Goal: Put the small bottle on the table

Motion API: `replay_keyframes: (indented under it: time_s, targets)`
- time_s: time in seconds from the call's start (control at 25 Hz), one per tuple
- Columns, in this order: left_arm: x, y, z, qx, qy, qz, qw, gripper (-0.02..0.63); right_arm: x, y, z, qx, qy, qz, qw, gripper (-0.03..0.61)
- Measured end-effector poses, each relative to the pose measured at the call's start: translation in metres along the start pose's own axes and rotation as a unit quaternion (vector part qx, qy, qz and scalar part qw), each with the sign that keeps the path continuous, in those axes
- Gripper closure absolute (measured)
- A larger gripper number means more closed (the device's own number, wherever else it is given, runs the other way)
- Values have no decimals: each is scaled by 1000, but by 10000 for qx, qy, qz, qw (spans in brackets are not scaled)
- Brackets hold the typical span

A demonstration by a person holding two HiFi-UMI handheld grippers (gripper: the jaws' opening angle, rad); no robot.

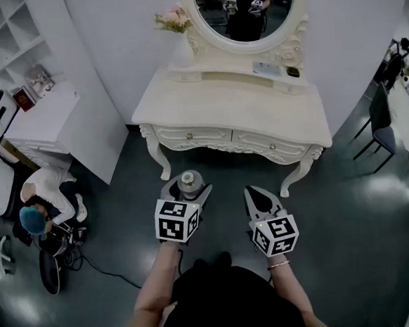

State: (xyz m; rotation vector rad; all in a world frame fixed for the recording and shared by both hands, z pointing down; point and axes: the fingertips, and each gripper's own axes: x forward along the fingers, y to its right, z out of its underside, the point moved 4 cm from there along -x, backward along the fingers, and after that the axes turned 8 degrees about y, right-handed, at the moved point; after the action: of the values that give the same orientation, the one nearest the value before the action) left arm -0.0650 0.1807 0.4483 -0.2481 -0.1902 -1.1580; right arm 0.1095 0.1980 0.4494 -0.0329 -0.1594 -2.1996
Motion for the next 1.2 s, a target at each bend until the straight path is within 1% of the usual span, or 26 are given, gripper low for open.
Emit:
replay_keyframes:
  time_s: [0.32, 0.72, 0.96, 1.2]
  targets:
    - [14, -1, -3, -58, -13, -67, 10000, 278, 10, 12, 1, 212, 5, -152, 9997, 574]
    - [22, -7, -5, -22, -27, -273, 9996, 278, 15, 25, -2, 244, 61, -274, 9993, 574]
    - [30, -11, -9, -7, -35, -368, 9993, 278, 17, 36, -2, 304, 82, -254, 9992, 574]
    - [48, -20, -16, 34, -44, -350, 9994, 278, 25, 51, -4, 372, 109, -97, 9992, 574]
